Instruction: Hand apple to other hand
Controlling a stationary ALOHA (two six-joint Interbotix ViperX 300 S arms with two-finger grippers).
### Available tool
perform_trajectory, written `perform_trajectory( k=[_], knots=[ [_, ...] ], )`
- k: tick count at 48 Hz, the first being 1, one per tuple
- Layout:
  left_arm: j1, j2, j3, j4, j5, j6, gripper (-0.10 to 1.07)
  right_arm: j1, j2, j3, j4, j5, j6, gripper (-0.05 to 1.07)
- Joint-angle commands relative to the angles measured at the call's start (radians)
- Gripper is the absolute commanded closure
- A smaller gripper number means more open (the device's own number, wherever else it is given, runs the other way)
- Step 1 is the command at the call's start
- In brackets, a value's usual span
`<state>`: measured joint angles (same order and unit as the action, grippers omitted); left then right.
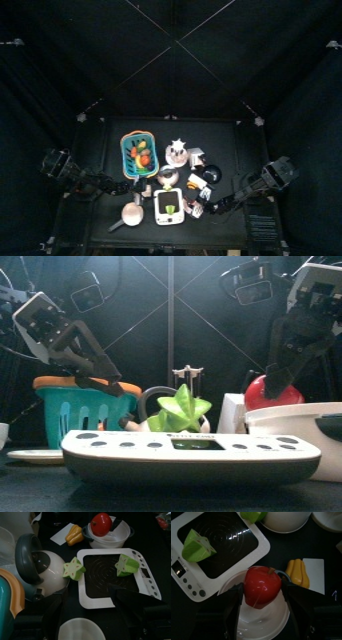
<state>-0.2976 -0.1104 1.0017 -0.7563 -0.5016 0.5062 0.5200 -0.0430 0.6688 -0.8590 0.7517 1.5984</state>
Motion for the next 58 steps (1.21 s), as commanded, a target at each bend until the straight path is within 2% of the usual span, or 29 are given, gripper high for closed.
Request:
perform_trajectory(
  k=[1, 9, 16, 22, 30, 42, 53, 58],
  knots=[
    [0.008, -0.012, -0.009, -0.002, -0.003, -0.003, 0.01, 0.009, -0.044, -0.026, -0.023, 0.005, -0.003, 0.41],
    [0.008, -0.015, -0.017, -0.002, -0.003, -0.003, 0.01, 0.018, -0.061, -0.038, -0.112, 0.006, 0.0, 0.41],
    [-0.003, -0.025, -0.052, -0.002, -0.005, -0.012, 0.01, 0.018, -0.048, -0.048, -0.239, 0.005, 0.0, 0.41],
    [-0.02, -0.032, -0.101, -0.026, -0.002, -0.075, 0.01, 0.011, -0.023, -0.057, -0.325, 0.006, 0.002, 0.41],
    [-0.026, -0.032, -0.156, -0.044, 0.002, -0.238, 0.0, 0.006, 0.018, -0.081, -0.417, 0.043, -0.002, 0.41],
    [-0.018, -0.031, -0.172, -0.034, -0.003, -0.537, 0.0, 0.006, 0.057, -0.106, -0.508, 0.161, -0.002, 0.41],
    [0.005, -0.015, -0.193, 0.13, -0.049, -0.759, 0.0, -0.009, 0.094, -0.123, -0.554, 0.199, -0.005, 0.41],
    [0.029, 0.028, -0.222, 0.206, -0.057, -0.861, 0.0, -0.02, 0.112, -0.141, -0.557, 0.201, -0.011, 0.41]
  ],
)
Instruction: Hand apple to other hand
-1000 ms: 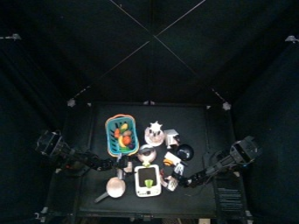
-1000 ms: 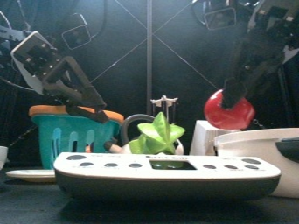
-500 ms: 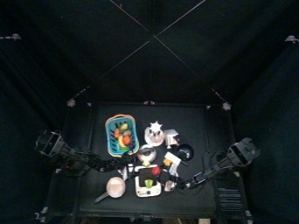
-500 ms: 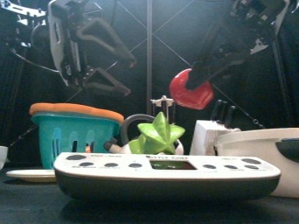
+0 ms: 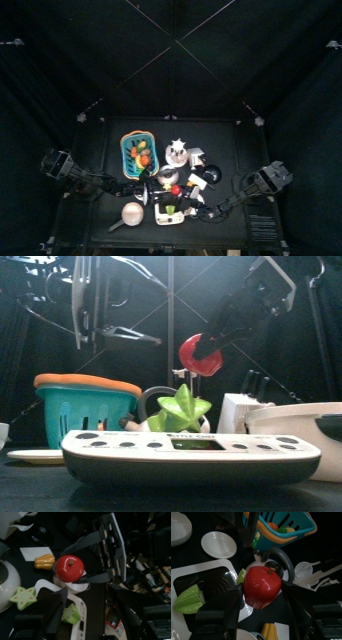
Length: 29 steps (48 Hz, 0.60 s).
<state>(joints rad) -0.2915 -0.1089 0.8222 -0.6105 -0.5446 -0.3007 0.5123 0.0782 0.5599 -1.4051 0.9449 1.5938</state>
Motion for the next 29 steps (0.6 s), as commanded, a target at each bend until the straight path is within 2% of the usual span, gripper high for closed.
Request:
perform_trajectory(
  k=[1, 10, 29],
  knots=[
    [0.031, 0.037, -0.046, 0.072, -0.015, -0.069, 0.0, -0.014, -0.006, -0.035, -0.011, 0.008, -0.011, 0.41],
    [0.089, 0.106, -0.061, 0.156, -0.025, -0.164, 0.0, -0.015, 0.009, -0.063, 0.012, 0.011, -0.094, 0.41],
    [0.146, 0.132, -0.049, 0.224, -0.026, -0.167, 0.0, -0.021, 0.023, -0.098, 0.044, 0.011, -0.141, 0.41]
  ],
)
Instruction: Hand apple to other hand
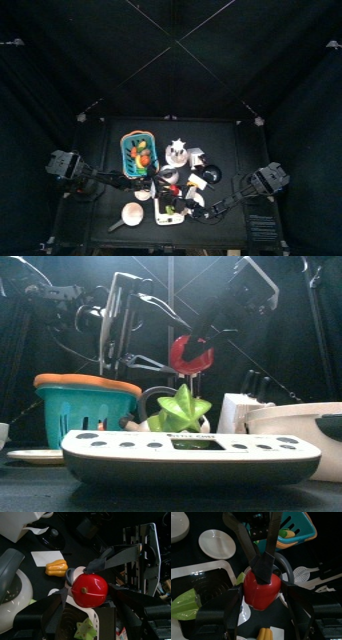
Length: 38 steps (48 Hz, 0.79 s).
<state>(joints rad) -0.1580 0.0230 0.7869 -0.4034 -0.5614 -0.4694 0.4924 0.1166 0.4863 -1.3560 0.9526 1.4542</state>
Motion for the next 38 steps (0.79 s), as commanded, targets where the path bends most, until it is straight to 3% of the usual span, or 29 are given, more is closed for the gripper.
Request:
perform_trajectory(
  k=[1, 13, 38],
  knots=[
    [0.014, 0.006, -0.018, 0.021, -0.011, 0.002, 0.0, -0.003, -0.015, -0.026, -0.005, 0.003, -0.002, 0.41],
    [0.012, 0.021, -0.038, 0.064, -0.005, -0.006, 0.0, -0.008, -0.014, -0.028, -0.006, 0.003, -0.002, 0.41],
    [0.011, 0.035, -0.051, 0.06, -0.002, -0.008, 0.02, -0.012, -0.009, -0.034, -0.018, 0.003, -0.002, 0.4]
  ],
)
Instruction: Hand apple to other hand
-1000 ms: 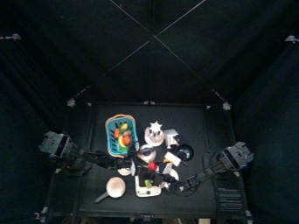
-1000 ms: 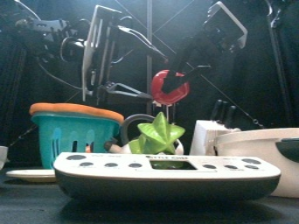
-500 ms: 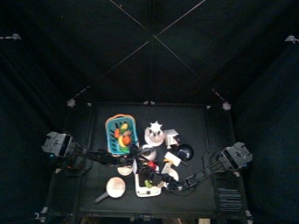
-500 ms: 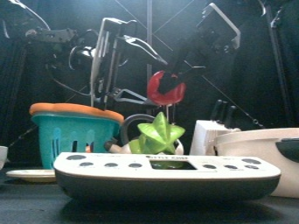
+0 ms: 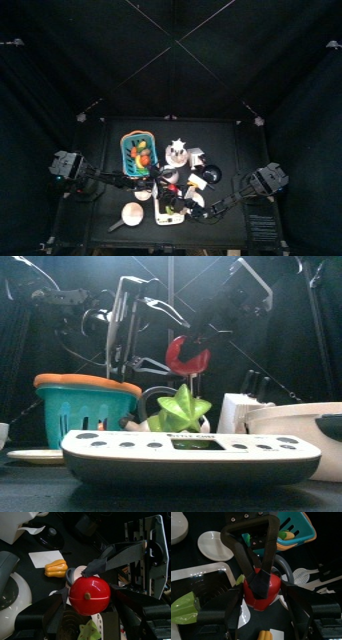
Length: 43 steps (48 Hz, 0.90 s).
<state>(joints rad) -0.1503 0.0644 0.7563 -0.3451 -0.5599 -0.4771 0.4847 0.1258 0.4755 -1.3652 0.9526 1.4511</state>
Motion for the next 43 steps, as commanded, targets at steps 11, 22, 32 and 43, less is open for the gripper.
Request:
perform_trajectory(
  k=[11, 22, 32, 43],
  knots=[
    [0.003, -0.008, -0.018, 0.002, -0.003, -0.002, 0.11, -0.014, -0.018, -0.023, -0.003, 0.003, 0.015, 0.38],
    [0.003, -0.012, -0.017, -0.002, -0.003, -0.002, 0.24, -0.015, -0.018, -0.023, 0.006, -0.005, 0.015, 0.22],
    [0.005, -0.015, -0.012, -0.005, -0.003, -0.002, 0.24, -0.012, -0.02, -0.023, 0.021, -0.003, 0.015, 0.04],
    [0.006, -0.021, -0.006, -0.005, -0.006, 0.0, 0.24, -0.009, -0.026, -0.012, 0.029, 0.023, 0.011, 0.0]
  ],
)
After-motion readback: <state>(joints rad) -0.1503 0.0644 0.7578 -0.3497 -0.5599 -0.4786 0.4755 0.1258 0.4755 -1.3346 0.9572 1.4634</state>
